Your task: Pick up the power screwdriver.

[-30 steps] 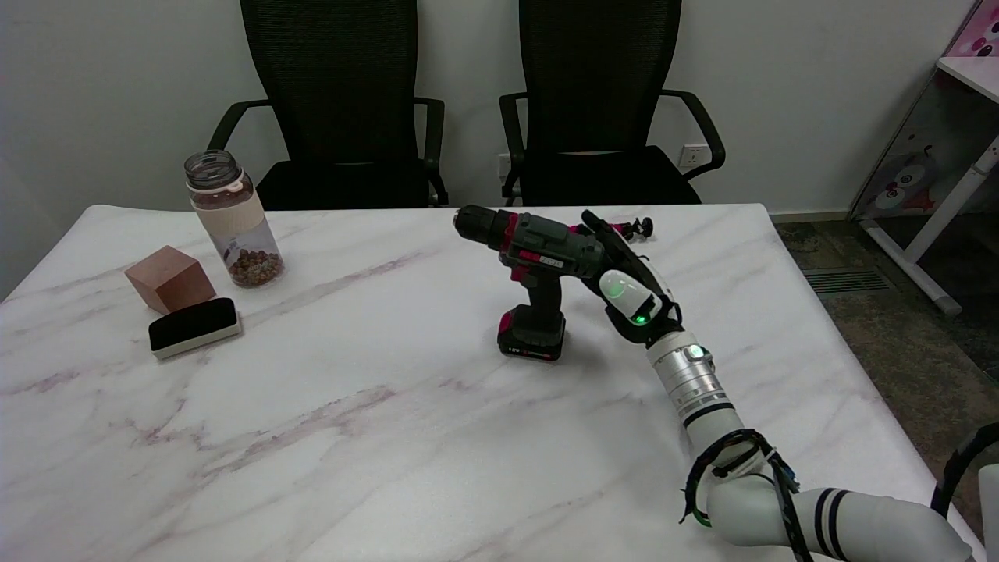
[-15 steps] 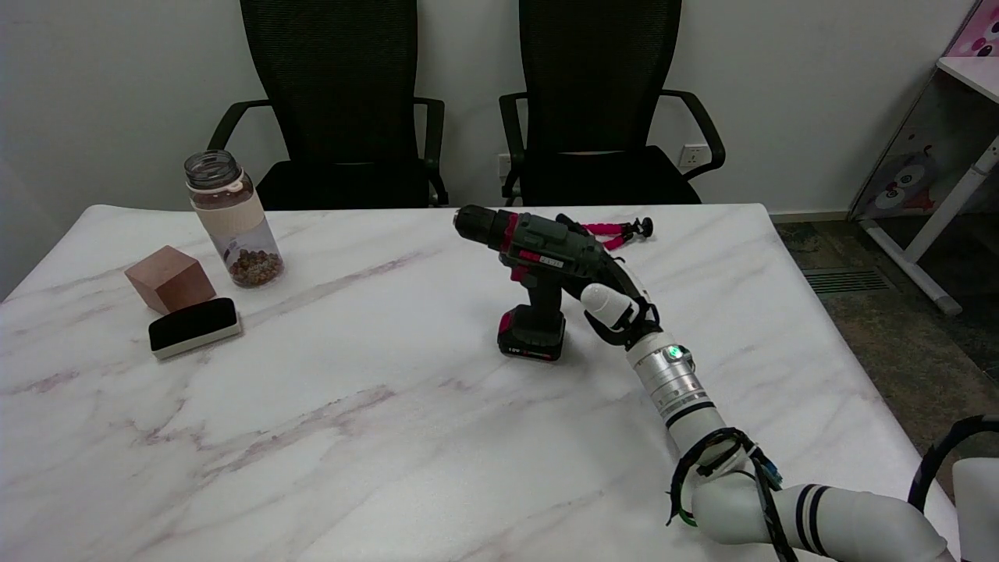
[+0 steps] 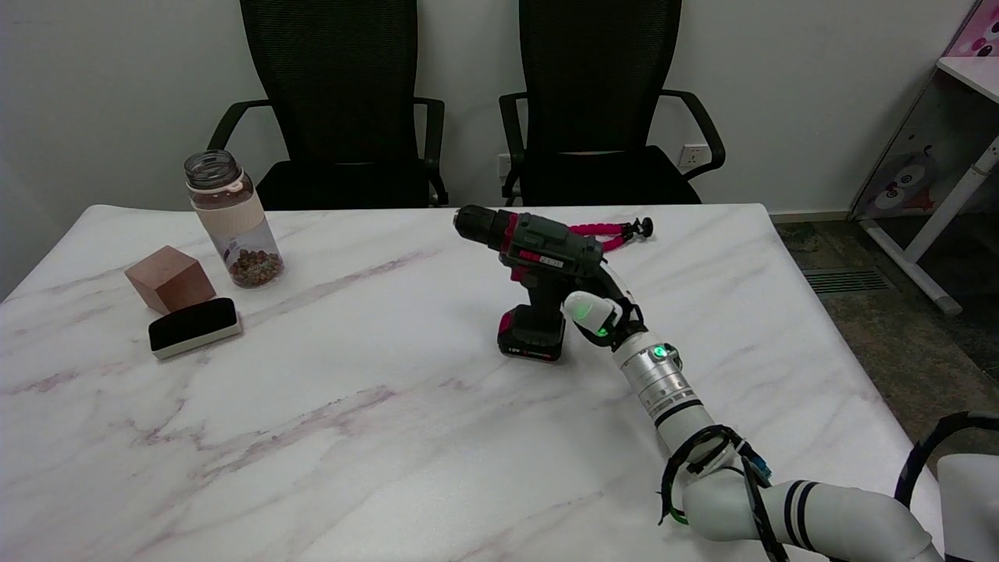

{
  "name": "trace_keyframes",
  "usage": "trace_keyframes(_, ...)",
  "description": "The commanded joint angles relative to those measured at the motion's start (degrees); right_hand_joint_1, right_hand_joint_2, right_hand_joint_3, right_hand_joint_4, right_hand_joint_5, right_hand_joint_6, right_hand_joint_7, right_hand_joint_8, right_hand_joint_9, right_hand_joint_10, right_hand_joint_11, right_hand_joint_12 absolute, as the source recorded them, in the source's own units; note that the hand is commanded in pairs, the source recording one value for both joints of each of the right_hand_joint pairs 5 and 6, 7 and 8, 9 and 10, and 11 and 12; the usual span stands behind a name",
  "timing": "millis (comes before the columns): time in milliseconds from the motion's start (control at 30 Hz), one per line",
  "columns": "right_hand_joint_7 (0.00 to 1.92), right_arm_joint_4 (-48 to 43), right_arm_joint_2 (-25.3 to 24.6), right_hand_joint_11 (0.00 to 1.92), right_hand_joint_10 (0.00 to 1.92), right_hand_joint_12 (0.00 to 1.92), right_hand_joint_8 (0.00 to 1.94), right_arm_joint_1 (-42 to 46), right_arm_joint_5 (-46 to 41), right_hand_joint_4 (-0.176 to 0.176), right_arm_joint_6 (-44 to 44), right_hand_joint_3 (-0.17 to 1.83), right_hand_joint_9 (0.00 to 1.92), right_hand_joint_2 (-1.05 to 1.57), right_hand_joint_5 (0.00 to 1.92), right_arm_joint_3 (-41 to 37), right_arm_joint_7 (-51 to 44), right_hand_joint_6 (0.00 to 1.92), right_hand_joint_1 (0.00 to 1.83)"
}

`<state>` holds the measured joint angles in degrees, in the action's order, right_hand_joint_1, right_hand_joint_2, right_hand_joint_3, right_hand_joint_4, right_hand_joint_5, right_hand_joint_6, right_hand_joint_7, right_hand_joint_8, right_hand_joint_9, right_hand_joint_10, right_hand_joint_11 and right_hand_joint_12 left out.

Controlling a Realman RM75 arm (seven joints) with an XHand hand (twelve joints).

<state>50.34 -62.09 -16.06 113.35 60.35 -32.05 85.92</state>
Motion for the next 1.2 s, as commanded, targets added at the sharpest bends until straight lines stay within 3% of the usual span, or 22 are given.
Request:
trace_keyframes(33, 0.13, -3.7, -2.5, 0.44, 0.39, 0.44, 0.13, -2.1, 3.2, 0.052, -2.5, 0.77, 0.39, -0.38, 0.13, 0.2, 0.1, 0.13, 0.92)
trace_keyframes(467, 0.13, -4.6, -2.9, 0.48, 0.42, 0.48, 0.13, -2.2, 2.9, 0.048, -2.6, 0.68, 0.42, -0.32, 0.13, 0.0, 0.3, 0.13, 0.92)
trace_keyframes(600, 0.15, -4.7, -2.9, 0.72, 0.52, 0.72, 0.15, -1.9, 2.7, 0.044, -2.6, 0.68, 0.52, -0.23, 0.15, -0.4, 0.3, 0.15, 0.96)
trace_keyframes(667, 0.15, -4.8, -2.9, 0.94, 0.61, 0.94, 0.15, -1.9, 2.7, 0.043, -2.6, 0.72, 0.61, -0.17, 0.15, -0.5, 0.3, 0.15, 0.98)
trace_keyframes(733, 0.16, -4.8, -2.9, 1.30, 0.80, 1.30, 0.16, -1.9, 2.7, 0.040, -2.6, 0.76, 0.80, -0.11, 0.16, -0.5, 0.3, 0.16, 0.99)
trace_keyframes(800, 0.17, -4.9, -2.9, 1.47, 0.98, 1.47, 0.17, -1.9, 2.7, 0.038, -2.7, 0.78, 0.98, -0.07, 0.17, -0.5, 0.3, 0.17, 1.00)
trace_keyframes(900, 0.18, -4.9, -2.9, 1.56, 1.17, 1.56, 0.18, -1.9, 2.7, 0.036, -3.2, 0.81, 1.17, 0.04, 0.18, -0.6, 0.4, 0.18, 1.01)
trace_keyframes(1200, 0.23, -4.8, -2.9, 1.58, 1.32, 1.58, 0.23, -2.1, 2.4, 0.032, -3.3, 0.94, 1.32, 0.20, 0.23, -0.7, 0.4, 0.23, 1.02)
